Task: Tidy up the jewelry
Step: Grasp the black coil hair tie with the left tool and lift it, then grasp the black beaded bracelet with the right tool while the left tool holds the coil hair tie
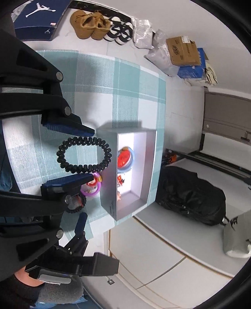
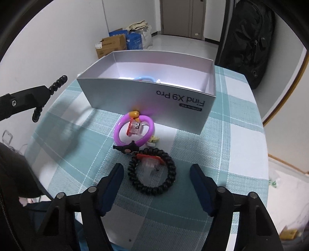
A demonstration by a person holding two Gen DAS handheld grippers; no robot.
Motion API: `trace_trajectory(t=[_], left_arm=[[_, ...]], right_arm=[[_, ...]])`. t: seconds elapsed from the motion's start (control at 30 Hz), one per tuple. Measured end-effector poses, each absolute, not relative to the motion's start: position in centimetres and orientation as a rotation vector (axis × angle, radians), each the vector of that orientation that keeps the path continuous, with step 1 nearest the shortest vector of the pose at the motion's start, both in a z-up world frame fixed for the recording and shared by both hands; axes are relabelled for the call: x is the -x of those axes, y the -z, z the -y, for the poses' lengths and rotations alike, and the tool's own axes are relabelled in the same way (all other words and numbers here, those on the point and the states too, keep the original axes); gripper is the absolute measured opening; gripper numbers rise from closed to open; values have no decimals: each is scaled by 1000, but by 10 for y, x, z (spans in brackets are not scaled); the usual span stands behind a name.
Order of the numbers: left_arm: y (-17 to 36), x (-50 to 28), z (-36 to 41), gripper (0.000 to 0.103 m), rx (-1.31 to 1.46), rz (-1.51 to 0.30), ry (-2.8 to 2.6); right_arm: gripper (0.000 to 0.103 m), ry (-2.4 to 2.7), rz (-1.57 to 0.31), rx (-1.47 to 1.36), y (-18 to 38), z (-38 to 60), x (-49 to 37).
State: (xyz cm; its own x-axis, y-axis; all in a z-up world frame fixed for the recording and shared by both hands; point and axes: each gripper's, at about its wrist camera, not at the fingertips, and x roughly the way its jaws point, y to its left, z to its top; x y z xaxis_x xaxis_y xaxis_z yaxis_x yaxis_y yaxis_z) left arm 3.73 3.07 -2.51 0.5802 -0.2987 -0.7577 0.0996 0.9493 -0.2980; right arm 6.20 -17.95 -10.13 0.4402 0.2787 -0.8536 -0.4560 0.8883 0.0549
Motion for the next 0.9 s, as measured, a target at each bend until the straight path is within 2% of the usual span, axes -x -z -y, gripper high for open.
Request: trace_trajectory(t=[0.17, 0.33, 0.9], left_arm=[[26, -40, -38, 33, 271, -932, 226], [24, -40, -36, 33, 266, -926, 231], [24, -38, -36, 33, 251, -924, 233]], right_arm=[[51, -463, -995, 247, 101, 171, -57], [46, -478, -973, 287, 100, 165, -51], [43, -524, -951, 156, 84, 178, -53]])
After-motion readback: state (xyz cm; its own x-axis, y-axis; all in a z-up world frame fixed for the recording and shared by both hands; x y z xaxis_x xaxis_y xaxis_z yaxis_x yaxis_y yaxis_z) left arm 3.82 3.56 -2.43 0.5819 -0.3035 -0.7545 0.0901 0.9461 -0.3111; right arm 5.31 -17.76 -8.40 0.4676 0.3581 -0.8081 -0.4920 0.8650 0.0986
